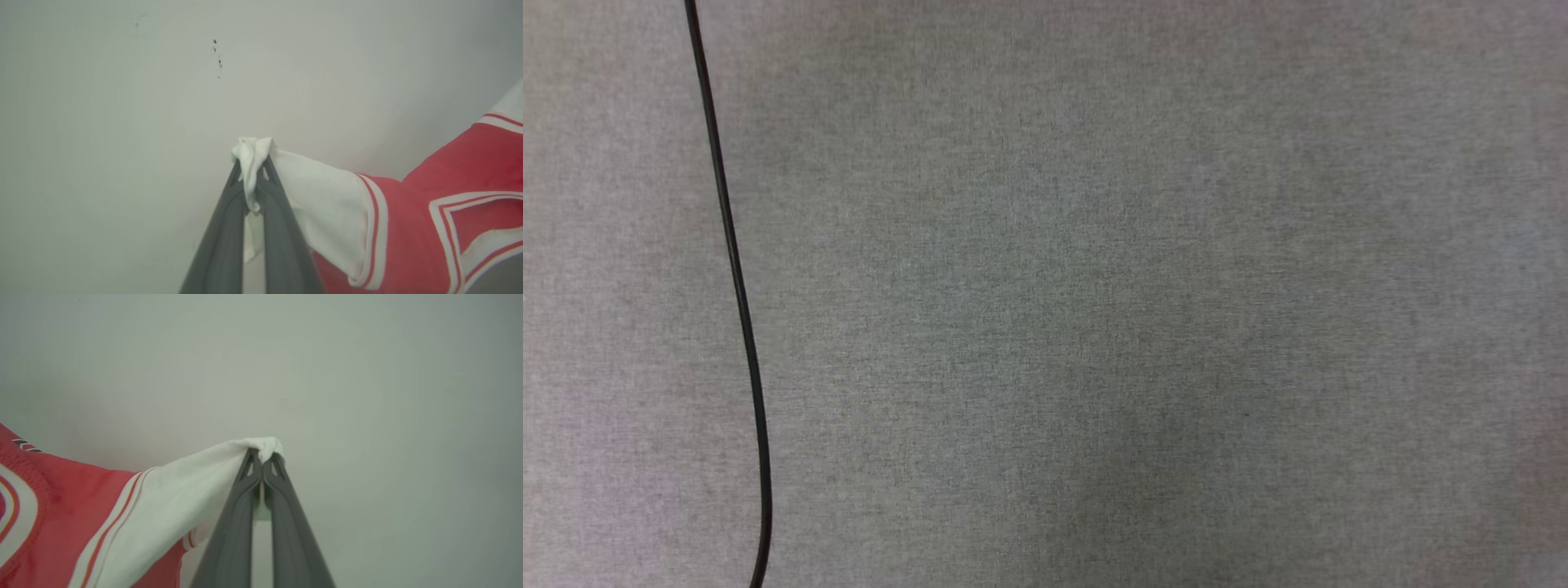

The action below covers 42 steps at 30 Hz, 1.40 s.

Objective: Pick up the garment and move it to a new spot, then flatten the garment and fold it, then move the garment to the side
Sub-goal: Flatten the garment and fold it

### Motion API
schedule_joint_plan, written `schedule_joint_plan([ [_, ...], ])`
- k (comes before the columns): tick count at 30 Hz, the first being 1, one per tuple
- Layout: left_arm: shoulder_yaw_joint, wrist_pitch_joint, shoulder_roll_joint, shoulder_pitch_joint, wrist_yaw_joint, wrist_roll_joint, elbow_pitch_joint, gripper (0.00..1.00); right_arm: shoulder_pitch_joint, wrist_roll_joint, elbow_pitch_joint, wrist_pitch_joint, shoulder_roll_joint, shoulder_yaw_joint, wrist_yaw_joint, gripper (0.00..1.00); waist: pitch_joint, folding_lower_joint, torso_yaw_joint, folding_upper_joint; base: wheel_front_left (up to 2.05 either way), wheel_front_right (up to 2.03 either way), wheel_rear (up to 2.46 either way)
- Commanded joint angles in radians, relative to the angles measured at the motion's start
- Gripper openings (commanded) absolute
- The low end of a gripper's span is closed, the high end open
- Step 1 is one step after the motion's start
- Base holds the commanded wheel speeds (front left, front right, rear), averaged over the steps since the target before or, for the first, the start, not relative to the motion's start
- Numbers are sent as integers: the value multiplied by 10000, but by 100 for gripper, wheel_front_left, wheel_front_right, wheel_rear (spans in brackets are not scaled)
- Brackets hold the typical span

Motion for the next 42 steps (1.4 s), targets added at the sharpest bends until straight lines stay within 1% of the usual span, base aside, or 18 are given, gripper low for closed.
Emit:
schedule_joint_plan([
  [1,-30,-132,-69,28,-80,-42,147,0,-189,147,222,-154,90,173,-11,0,154,-3,64,0,0,0,0],
  [6,-75,-714,-84,640,-203,-165,582,0,86,551,1027,-869,279,908,-12,0,264,-3,106,0,0,0,0],
  [10,-138,-1227,-1,1584,-241,-282,629,0,778,1027,1529,-1558,574,1339,-11,0,-9,-3,49,0,0,0,0],
  [14,27,-1644,84,3026,-56,-534,312,0,1919,1385,1524,-2244,662,1865,-11,0,-524,-3,40,0,0,0,0],
  [20,250,-1831,506,5716,571,-723,-985,0,4102,1998,1052,-2738,473,2386,-11,0,-1356,-3,28,0,0,0,0],
  [22,330,-1849,741,6669,852,-733,-1565,0,4917,2170,821,-2855,380,2355,-11,0,-1647,-3,63,0,0,0,0],
  [26,605,-1864,1033,8668,1445,-887,-2787,0,6637,2317,299,-3025,312,2207,-11,0,-2228,-3,110,0,0,0,0],
  [30,1018,-1868,1376,10679,2058,-1028,-3940,0,8387,2386,-111,-3111,229,1806,-13,0,-2886,-3,153,0,0,0,0],
  [33,1250,-1868,1592,12164,2438,-1154,-4621,0,9743,2353,-358,-3091,261,1453,-11,0,-3366,-3,183,0,0,0,0],
  [38,1530,-1860,1901,14241,2957,-1481,-5412,0,11721,2172,-928,-2777,269,808,-11,0,-4033,-3,219,0,0,0,0],
  [42,1751,-1859,1958,15627,3257,-1711,-5765,0,13198,1944,-1499,-2370,256,129,-11,0,-4467,-3,247,0,0,0,0],
])
